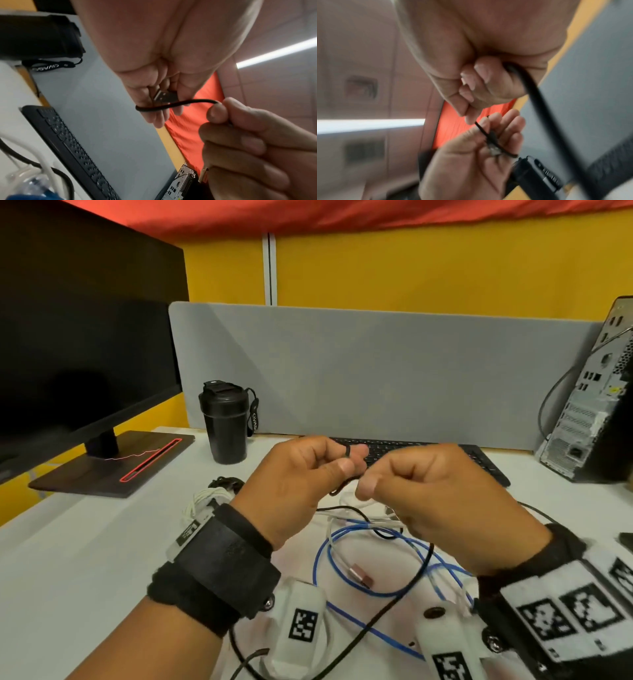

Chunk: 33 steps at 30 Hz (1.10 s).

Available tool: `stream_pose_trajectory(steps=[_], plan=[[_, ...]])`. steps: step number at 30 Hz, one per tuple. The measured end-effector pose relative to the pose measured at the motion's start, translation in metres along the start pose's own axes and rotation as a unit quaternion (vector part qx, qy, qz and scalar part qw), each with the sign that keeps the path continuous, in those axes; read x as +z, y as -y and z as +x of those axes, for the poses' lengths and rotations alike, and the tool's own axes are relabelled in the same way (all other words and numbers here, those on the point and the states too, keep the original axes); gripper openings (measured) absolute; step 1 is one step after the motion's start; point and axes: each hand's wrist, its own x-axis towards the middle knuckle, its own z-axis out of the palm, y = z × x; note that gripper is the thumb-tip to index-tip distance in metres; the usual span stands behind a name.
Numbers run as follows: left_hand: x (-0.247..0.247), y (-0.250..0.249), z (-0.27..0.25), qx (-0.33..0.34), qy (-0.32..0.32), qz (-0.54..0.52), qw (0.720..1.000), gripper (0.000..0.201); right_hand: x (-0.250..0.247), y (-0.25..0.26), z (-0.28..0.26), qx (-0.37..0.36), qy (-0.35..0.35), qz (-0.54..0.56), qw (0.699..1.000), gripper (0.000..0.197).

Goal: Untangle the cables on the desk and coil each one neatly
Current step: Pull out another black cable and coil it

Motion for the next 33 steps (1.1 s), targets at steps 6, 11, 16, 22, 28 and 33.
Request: stream_pose_trajectory(steps=[6,11,16,22,28,33], plan=[[0.007,0.000,-0.004,-0.055,0.080,-0.042,0.994,0.027,-0.013,-0.013,-0.001,0.084,0.024,0.269,0.959,0.024],[0.013,-0.004,-0.009,-0.055,0.140,-0.089,0.985,0.029,-0.024,-0.018,0.005,0.113,0.007,0.433,0.894,0.022],[0.021,-0.021,-0.013,-0.098,0.173,-0.215,0.956,0.027,-0.025,-0.022,0.007,0.169,-0.023,0.441,0.881,0.018],[0.017,-0.032,-0.007,-0.100,0.100,-0.468,0.872,0.022,-0.006,-0.024,0.005,0.190,-0.032,0.199,0.961,0.013],[0.016,-0.026,-0.003,-0.003,-0.047,-0.194,0.980,0.025,0.008,-0.008,-0.006,0.084,0.078,-0.047,0.992,0.014],[0.009,-0.018,-0.007,0.054,0.005,0.126,0.991,0.024,-0.006,-0.008,-0.006,0.134,0.051,0.188,0.972,0.016]])
